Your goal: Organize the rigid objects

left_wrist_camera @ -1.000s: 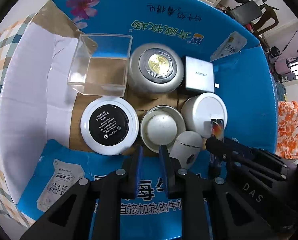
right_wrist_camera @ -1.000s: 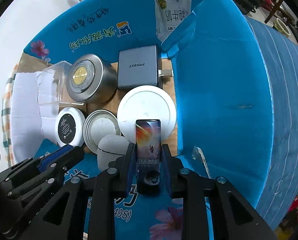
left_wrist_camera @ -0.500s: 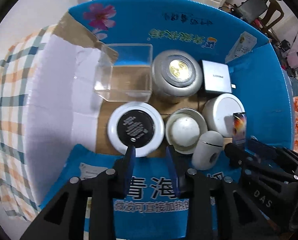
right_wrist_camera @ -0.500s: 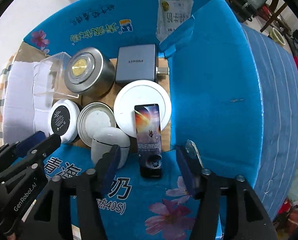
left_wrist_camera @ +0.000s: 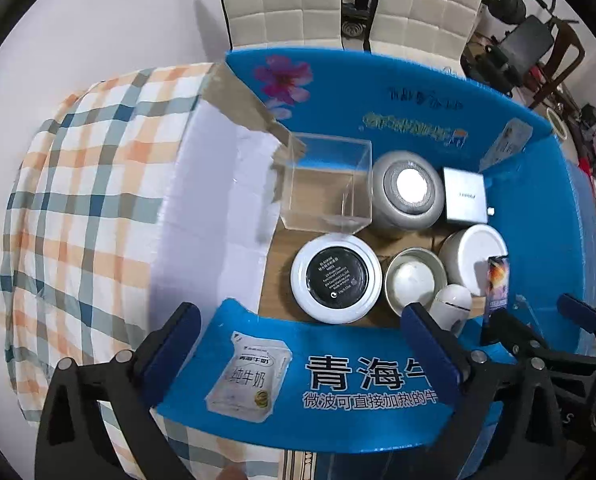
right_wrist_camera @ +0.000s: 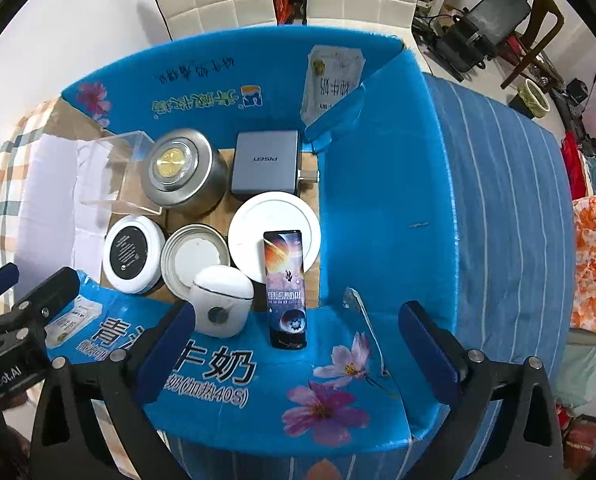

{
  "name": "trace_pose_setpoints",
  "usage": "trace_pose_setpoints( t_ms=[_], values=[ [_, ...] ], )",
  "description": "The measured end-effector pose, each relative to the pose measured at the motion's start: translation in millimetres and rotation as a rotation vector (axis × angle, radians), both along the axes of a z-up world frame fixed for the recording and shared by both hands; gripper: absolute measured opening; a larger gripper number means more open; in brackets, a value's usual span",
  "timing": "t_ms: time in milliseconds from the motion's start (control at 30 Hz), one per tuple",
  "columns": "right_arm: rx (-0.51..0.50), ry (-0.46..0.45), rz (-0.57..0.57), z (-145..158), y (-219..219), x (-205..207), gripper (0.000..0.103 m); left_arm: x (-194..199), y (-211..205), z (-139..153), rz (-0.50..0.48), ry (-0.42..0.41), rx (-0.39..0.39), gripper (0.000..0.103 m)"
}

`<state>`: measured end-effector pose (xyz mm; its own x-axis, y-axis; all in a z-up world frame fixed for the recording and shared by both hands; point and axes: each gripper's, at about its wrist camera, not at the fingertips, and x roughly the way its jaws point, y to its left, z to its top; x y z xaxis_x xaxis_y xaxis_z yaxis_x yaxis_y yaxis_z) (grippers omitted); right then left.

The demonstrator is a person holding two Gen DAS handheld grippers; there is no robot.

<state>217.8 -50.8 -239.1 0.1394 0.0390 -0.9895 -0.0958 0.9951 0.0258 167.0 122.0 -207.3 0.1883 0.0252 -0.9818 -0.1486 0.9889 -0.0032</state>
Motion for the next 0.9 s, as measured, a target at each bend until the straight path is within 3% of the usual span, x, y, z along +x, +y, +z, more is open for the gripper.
trace_pose_setpoints(
  t_ms=[267,900],
  values=[
    [0.040,-0.072,0.007,58.9,-10.9,-27.6,0.103,-10.9,-7.0,29.0,0.011,-0.048,0.005,0.103],
    [0.160,-0.360,0.002,262.6,-46.0,-145.4,0.103,-104.3,-36.7,215.6,-0.051,-0.315,0.039,0.103]
  ],
)
